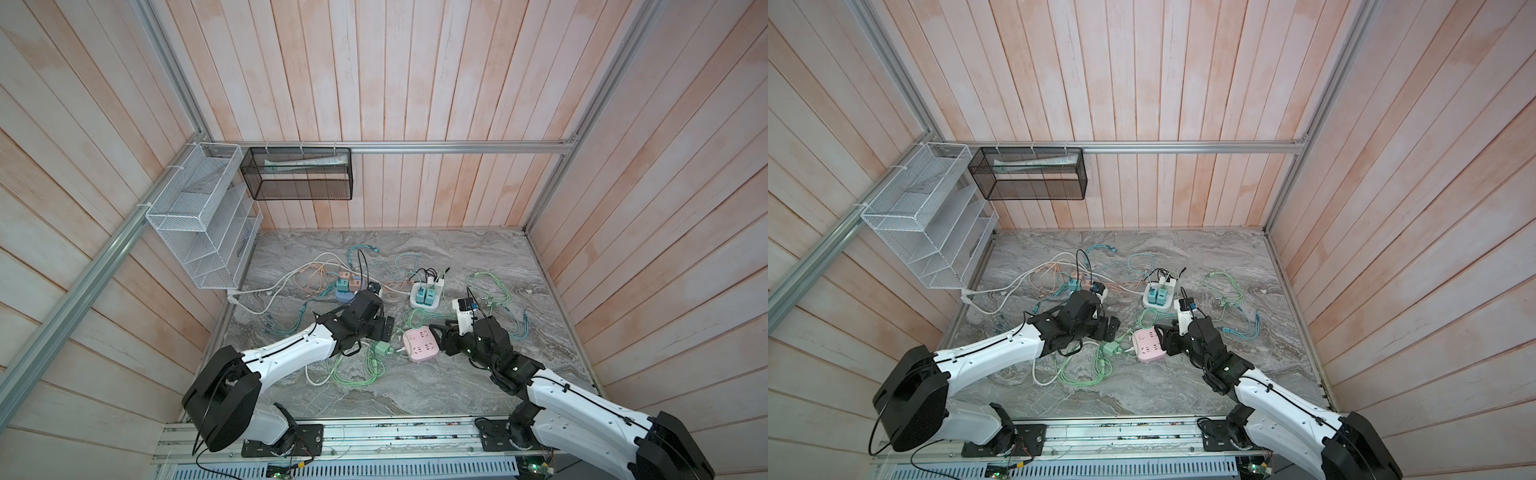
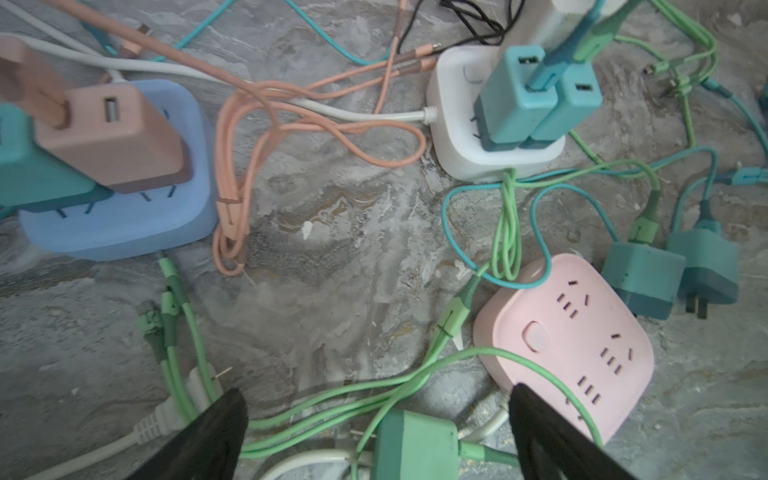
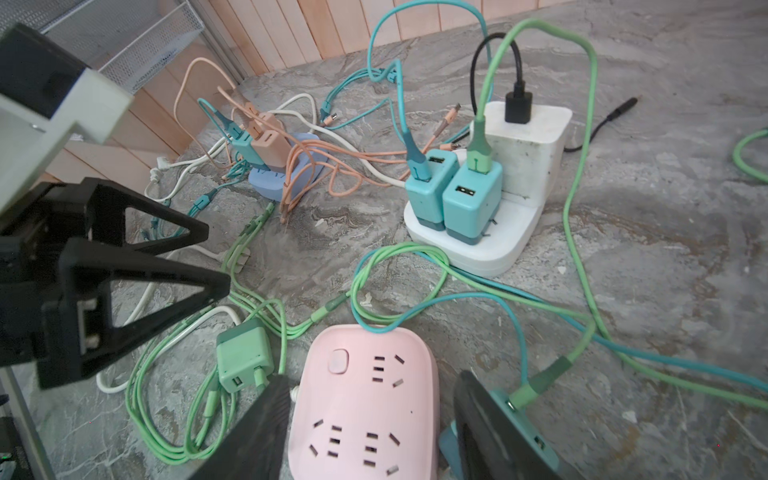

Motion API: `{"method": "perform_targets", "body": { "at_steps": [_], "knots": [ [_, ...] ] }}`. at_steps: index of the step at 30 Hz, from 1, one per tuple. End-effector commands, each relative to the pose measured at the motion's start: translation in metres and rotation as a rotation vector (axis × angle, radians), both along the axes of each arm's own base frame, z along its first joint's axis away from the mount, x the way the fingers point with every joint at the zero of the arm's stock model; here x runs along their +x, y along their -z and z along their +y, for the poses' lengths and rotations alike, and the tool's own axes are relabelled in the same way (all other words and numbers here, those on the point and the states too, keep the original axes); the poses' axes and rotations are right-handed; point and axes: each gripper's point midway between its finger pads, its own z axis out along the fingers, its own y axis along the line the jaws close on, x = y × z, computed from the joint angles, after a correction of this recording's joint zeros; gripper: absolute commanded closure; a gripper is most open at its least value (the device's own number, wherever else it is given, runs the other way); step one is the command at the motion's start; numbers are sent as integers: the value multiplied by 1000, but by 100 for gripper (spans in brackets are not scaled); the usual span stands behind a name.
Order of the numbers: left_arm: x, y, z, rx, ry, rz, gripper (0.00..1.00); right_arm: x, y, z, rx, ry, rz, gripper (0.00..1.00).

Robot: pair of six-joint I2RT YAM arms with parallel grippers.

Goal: Pull the plug off the socket

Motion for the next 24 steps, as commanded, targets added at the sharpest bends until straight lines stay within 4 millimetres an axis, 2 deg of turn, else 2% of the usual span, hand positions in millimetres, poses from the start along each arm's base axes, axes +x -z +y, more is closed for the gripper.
{"method": "perform_targets", "body": {
  "at_steps": [1, 6, 15, 20, 24],
  "knots": [
    [8, -8, 20, -24, -81, -34, 0, 5, -12, 8, -17, -25, -86, 37],
    [20, -12, 55, -13, -194, -42, 0, 6, -20, 25, -38, -101, -135, 28],
    [44, -18, 111, -28, -371, -48, 0, 19, -41, 65, -101, -218, -245, 26],
    [62, -21, 127, -37, -392, -45, 0, 34, -49, 93, -148, -296, -300, 26],
    [74, -17, 133, -25, -382, -26, 0, 50, -47, 117, -200, -362, -331, 26]
  ]
}}
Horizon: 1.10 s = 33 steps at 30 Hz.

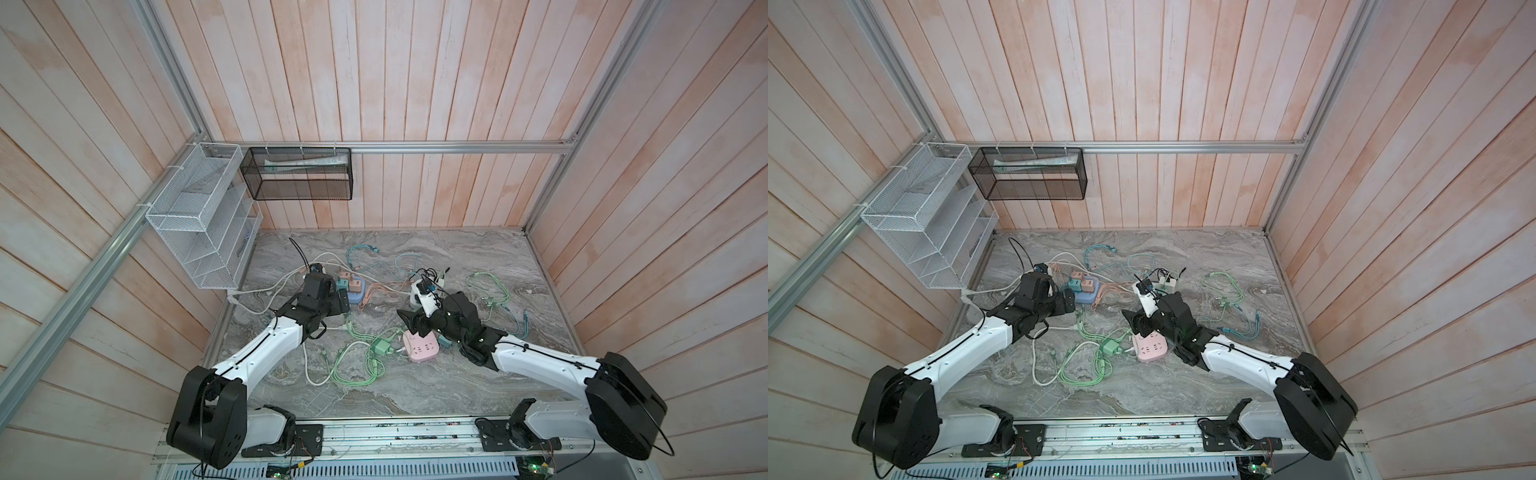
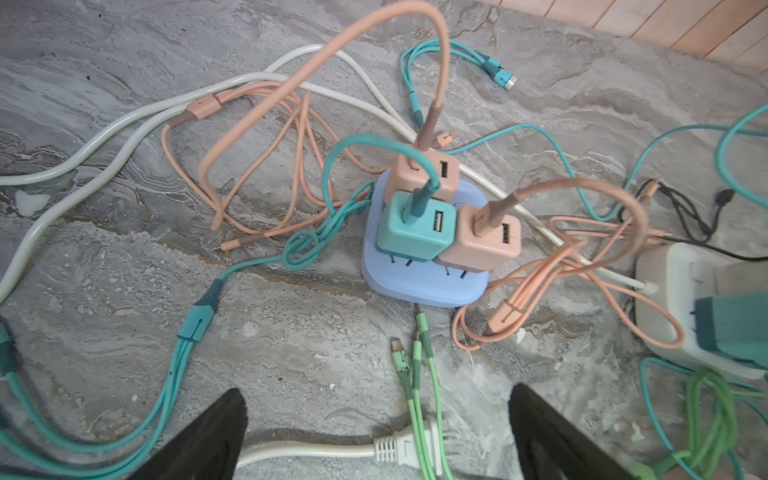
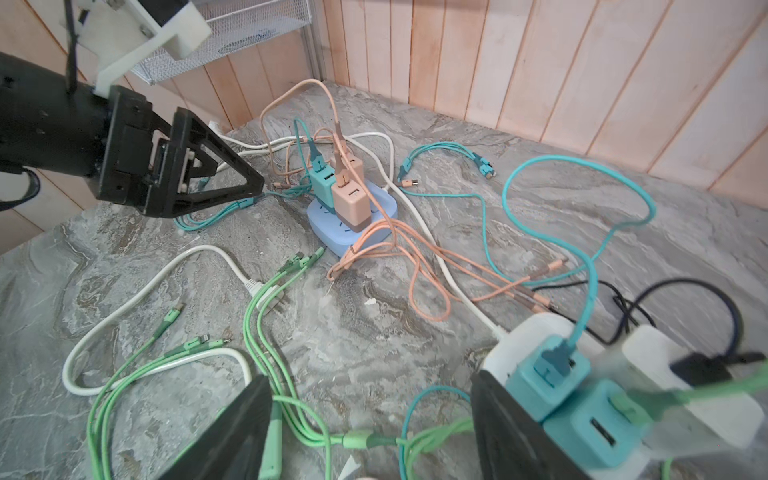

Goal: Pull the plug off the socket
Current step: 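Move both grippers over the blue strip farther from the robot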

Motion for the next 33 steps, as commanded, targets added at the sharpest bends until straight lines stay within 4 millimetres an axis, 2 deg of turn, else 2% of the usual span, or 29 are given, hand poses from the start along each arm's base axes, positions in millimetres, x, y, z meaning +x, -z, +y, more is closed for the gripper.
{"method": "perform_targets", "body": {
  "at_steps": [1, 6, 12, 25, 33],
  "knots": [
    [12, -3, -1, 1, 37, 5, 0, 9, -10, 27, -37, -105, -77, 27],
    [25, -2, 12, -35, 23, -5, 0, 24, -6, 61, -74, -205, -91, 31],
    [44, -2, 8, -60, 58, 1, 0, 40, 13, 90, -150, -344, -66, 36],
    [71, 10, 4, -75, 77, 37, 0, 86, 54, 113, -222, -482, -38, 36],
    [82, 20, 5, -67, 63, 69, 0, 96, 71, 129, -233, -557, -27, 38]
  ]
}}
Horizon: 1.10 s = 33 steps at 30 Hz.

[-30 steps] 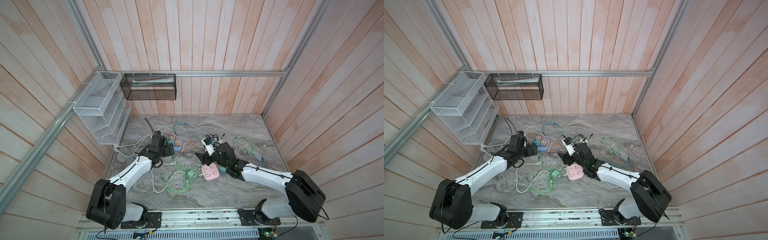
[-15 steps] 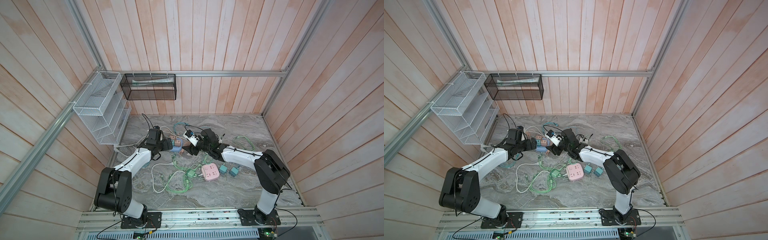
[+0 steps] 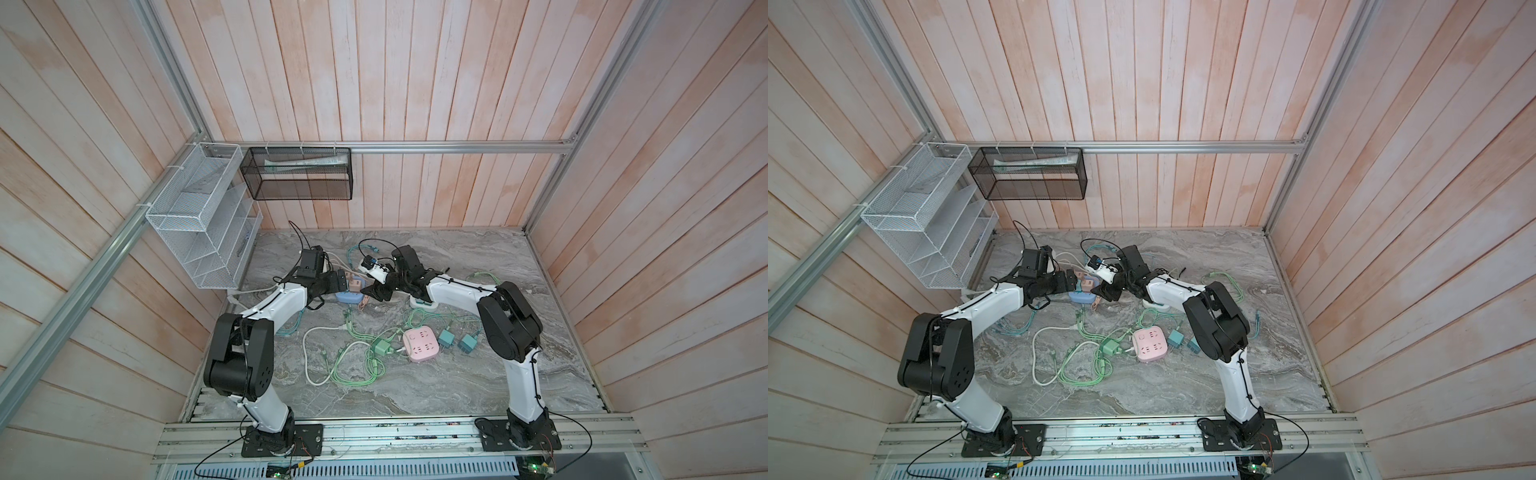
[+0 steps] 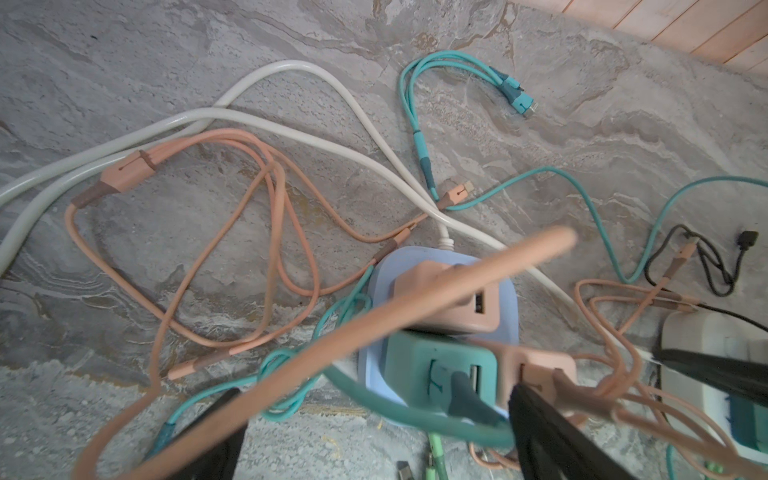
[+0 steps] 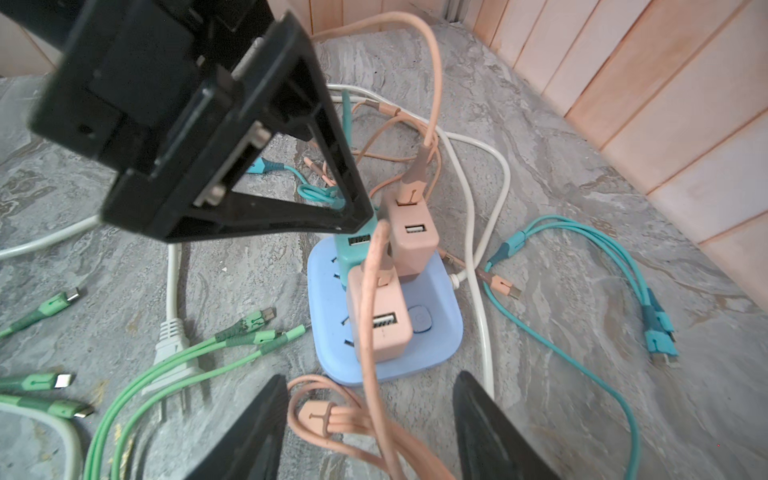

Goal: Pull the plug off the socket
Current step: 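Move both grippers over the blue strip farther from the robot, then close the right gripper on a pink charger while the left hovers beside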

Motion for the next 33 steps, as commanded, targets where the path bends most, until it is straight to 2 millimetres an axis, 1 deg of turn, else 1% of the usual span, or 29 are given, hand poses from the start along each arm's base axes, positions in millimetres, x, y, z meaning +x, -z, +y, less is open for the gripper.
{"method": "perform_targets", "body": {
  "at_steps": [1, 5, 11, 15, 18, 26, 30, 33],
  "knots": [
    [6, -2, 1, -2, 5, -3, 0, -5, 11, 7, -20, -67, 23, 39],
    [9, 3, 1, 7, 4, 14, 0, 0, 19, 13, -29, -87, 31, 41],
    [10, 9, 2, 18, 6, 28, 4, 8, 24, 23, -36, -102, 35, 44],
    [10, 14, 3, 32, 12, 39, 7, 8, 32, 31, -57, -123, 52, 47],
    [10, 16, 3, 43, 20, 46, 9, 4, 38, 36, -67, -131, 62, 52],
    [6, 27, 4, 53, 29, 76, 12, 0, 46, 33, -94, -116, 70, 56],
    [3, 34, 5, 58, 28, 100, 14, 1, 48, 33, -101, -108, 63, 60],
    [-1, 38, 6, 64, 28, 119, 15, 2, 49, 33, -105, -103, 64, 65]
  ]
}}
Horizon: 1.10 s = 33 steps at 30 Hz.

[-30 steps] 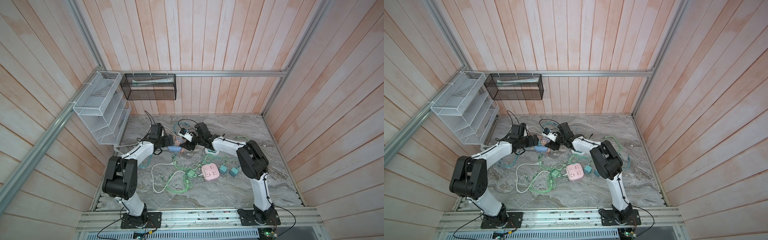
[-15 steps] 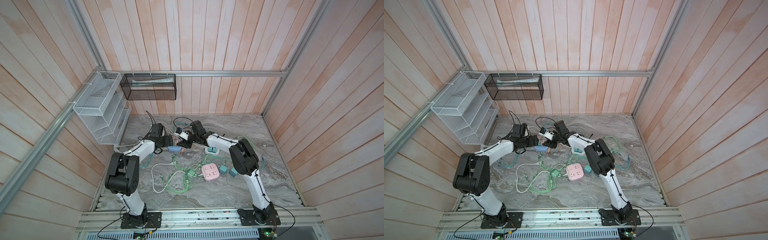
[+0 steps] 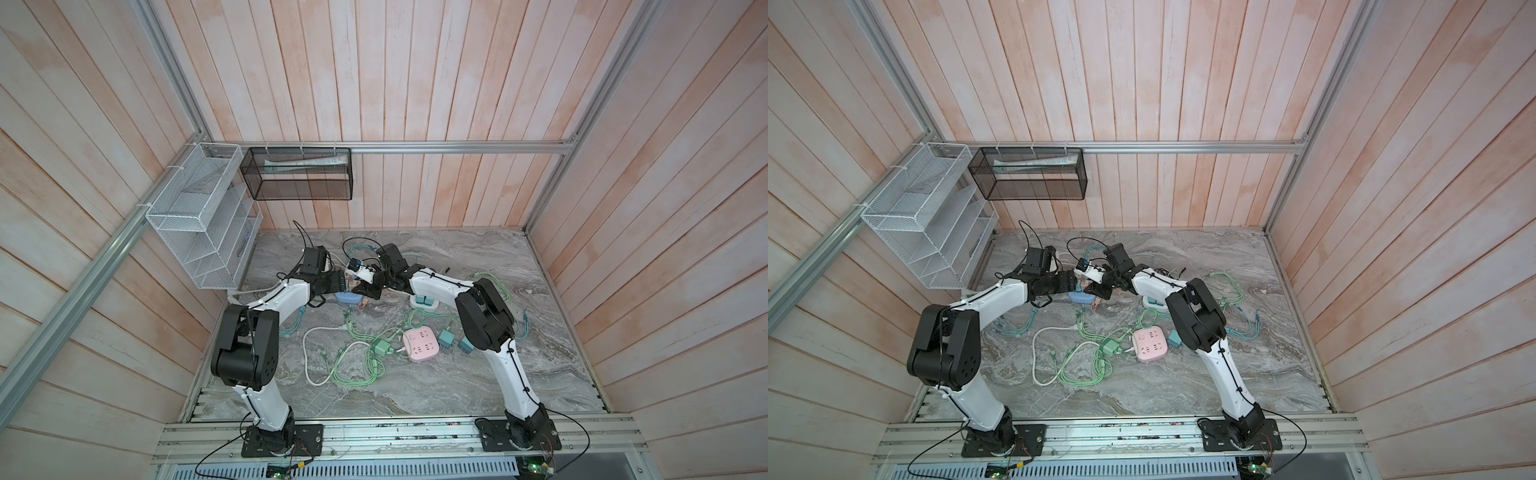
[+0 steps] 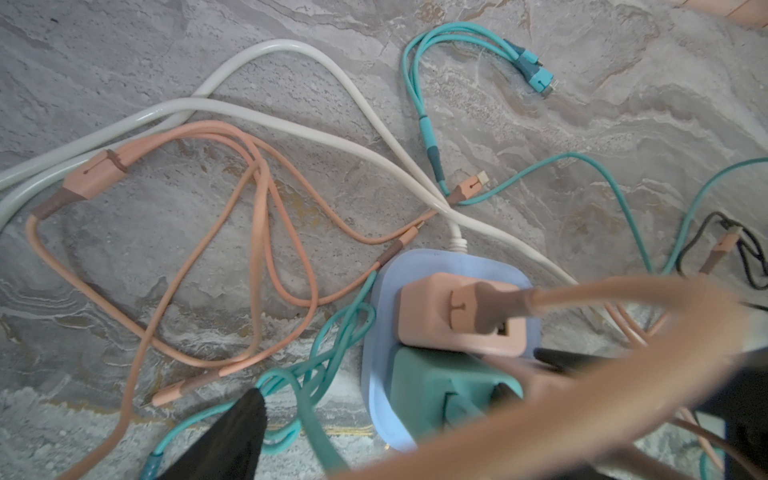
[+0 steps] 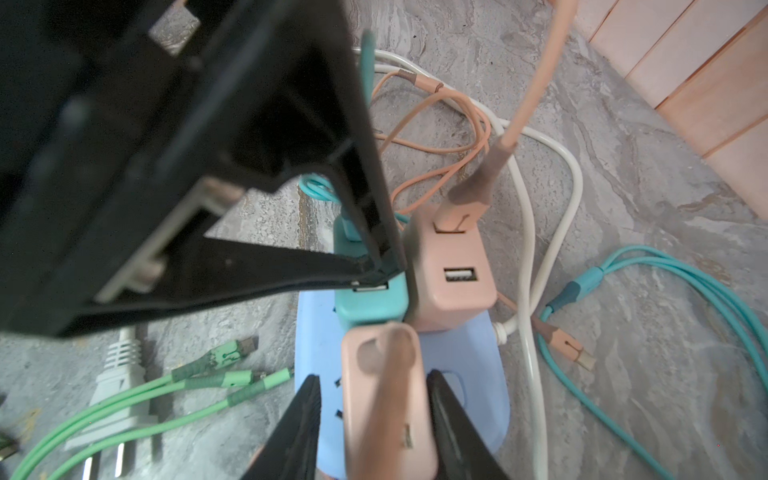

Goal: Pull the plug off the socket
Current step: 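Close the right gripper on a pink charger while the left hovers beside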

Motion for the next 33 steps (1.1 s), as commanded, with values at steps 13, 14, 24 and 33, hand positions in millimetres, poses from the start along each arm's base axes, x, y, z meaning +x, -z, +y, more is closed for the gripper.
{"method": "perform_targets", "body": {
  "at_steps": [13, 14, 24, 33],
  "knots": [
    [-13, 30, 0, 27, 30, 106, 22, -12, 21, 3, -59, 1, 35, 76],
    [-12, 30, -1, 25, 33, 106, 22, -13, 22, 3, -61, 3, 36, 76],
    [-17, 34, -4, 46, 42, 123, 22, -16, 21, 5, -63, 12, 48, 81],
    [-17, 23, -7, 24, 49, 100, 22, -18, 15, 6, -53, 9, 53, 92]
  ]
}}
